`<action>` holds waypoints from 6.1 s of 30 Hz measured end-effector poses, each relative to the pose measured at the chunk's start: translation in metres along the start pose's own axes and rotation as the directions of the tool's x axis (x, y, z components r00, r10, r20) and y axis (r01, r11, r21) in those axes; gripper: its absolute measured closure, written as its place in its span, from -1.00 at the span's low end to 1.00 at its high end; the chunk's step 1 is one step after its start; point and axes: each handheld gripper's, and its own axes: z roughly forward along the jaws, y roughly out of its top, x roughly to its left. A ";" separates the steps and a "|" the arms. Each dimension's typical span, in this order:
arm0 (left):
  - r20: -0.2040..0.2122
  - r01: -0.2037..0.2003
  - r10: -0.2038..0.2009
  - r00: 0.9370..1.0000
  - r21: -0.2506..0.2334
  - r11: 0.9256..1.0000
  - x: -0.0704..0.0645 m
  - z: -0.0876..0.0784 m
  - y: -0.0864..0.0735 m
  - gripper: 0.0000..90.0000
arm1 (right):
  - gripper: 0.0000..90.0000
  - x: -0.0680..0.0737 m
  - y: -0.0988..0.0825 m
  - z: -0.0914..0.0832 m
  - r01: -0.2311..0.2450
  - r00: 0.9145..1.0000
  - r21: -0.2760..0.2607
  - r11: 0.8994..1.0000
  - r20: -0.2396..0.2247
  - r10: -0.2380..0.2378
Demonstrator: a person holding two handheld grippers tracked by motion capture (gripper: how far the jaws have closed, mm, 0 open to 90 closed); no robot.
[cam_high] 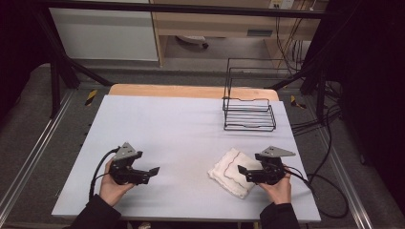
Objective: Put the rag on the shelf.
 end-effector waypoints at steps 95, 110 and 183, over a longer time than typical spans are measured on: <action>0.089 -0.051 0.036 0.995 0.162 0.985 -0.099 0.167 0.092 -0.54 | -0.78 -0.018 -0.025 -0.008 -0.094 0.995 0.032 0.995 0.029 0.093; 0.093 -0.030 0.012 0.996 0.190 0.981 -0.100 0.199 0.092 0.27 | -0.81 -0.018 -0.025 -0.009 -0.093 0.995 0.024 0.995 0.024 0.092; 0.155 -0.048 0.033 0.987 0.097 0.994 -0.099 0.185 0.085 0.86 | 0.78 -0.013 -0.009 0.007 -0.163 0.986 0.030 0.986 -0.011 0.164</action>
